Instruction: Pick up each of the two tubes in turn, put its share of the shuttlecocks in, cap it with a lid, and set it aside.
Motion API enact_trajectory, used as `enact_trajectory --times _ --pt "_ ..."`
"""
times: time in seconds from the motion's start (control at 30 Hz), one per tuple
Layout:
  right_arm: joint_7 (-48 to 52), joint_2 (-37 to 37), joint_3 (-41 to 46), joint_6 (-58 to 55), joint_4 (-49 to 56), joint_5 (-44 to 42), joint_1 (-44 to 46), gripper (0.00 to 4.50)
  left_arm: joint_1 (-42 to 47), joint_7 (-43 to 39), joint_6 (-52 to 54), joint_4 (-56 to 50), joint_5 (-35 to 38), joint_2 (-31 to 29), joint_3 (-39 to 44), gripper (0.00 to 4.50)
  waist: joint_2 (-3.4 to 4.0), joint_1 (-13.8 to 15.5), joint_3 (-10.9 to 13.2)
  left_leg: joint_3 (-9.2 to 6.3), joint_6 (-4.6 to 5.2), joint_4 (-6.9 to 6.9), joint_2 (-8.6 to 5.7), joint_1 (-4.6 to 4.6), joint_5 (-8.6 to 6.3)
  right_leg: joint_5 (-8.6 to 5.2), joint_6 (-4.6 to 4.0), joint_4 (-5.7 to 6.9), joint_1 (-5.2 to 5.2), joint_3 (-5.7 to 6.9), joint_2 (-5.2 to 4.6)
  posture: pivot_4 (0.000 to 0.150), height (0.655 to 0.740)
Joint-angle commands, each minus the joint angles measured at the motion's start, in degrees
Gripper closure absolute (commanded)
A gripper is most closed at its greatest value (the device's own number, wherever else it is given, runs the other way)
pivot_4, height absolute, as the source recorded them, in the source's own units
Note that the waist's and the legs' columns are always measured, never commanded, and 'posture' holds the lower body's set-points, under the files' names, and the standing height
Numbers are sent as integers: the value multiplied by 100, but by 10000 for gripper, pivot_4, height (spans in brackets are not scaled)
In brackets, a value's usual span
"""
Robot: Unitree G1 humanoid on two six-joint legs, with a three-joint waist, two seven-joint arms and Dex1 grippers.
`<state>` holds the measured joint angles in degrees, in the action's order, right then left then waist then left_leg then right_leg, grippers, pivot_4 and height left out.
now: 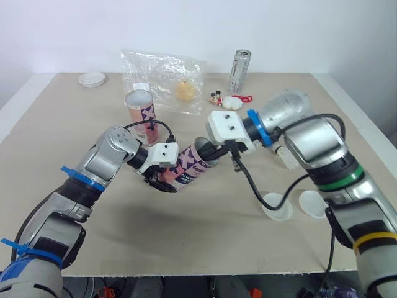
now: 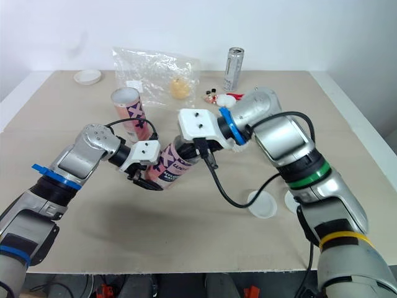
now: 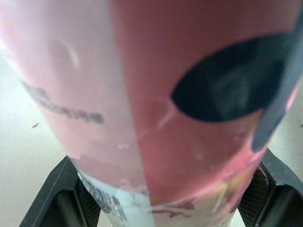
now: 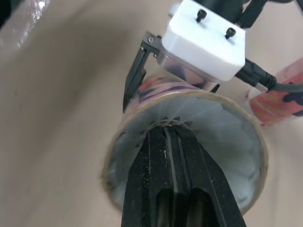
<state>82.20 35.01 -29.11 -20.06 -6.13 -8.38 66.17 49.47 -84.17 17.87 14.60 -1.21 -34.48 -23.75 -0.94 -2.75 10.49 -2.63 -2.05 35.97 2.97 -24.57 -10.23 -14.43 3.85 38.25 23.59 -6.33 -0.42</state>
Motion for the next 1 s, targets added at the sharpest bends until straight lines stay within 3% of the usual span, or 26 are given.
enact_trajectory --times 0.03,0.3,0.6,1.0 --pt "403 -217 -244 282 -407 342 399 44659 50 7 22 -124 17 29 -3 12520 0 4 0 -1 0 -1 0 0 0 -1 -2 1 1 2 0 1500 7400" --pt "833 -837 -754 918 -1288 935 549 44659 3 31 75 -200 29 6 14 12520 1 -1 0 -4 0 -1 1 5 0 -2 -5 6 -3 6 2 1500 7400" --pt "1004 -1010 -567 1242 -1744 1051 771 44659 -68 66 128 -292 52 -23 16 12520 1 -11 0 -4 -5 3 1 32 3 -18 -19 58 -8 5 5 1500 7400" --pt "1030 -799 -558 873 -1621 360 900 44659 -113 150 147 -291 102 52 23 12520 1 -4 1 -10 -5 3 1 38 3 -29 -26 78 -7 7 10 1500 7400"
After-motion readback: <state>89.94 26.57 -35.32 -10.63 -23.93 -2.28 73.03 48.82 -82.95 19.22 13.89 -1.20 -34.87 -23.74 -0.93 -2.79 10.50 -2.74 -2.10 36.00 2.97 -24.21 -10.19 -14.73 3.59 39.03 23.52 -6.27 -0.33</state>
